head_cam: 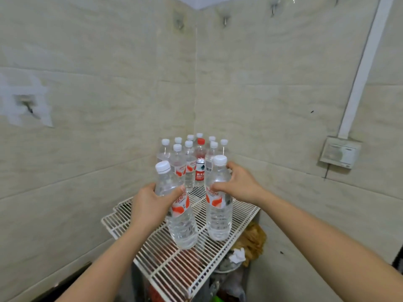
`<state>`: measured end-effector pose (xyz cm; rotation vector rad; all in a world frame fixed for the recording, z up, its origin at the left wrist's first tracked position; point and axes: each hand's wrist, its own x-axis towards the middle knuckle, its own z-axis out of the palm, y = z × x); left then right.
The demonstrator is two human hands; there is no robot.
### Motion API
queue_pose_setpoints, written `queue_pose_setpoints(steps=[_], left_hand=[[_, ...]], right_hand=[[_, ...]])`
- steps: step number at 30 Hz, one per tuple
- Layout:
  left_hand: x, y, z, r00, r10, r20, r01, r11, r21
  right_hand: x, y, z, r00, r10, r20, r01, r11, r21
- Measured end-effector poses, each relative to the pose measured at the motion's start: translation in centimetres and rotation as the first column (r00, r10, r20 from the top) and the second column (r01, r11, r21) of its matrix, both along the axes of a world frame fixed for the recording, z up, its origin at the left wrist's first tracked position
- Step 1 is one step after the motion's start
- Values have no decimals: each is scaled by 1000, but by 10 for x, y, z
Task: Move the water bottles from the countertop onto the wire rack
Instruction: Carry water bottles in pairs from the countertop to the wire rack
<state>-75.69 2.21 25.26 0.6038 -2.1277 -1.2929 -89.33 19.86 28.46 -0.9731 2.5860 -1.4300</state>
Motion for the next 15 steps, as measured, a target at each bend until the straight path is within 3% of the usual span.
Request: queue_pose_setpoints(steps=[8, 15], left_hand=[[-84, -3, -4, 997, 76, 26, -76, 996, 36], [-144, -18, -11, 988, 131, 82, -141, 983, 121]], right_hand=[[-109, -33, -1, 979, 201, 21, -201, 979, 33], [-174, -71, 2, 883, 469, 24, -466, 870, 164]])
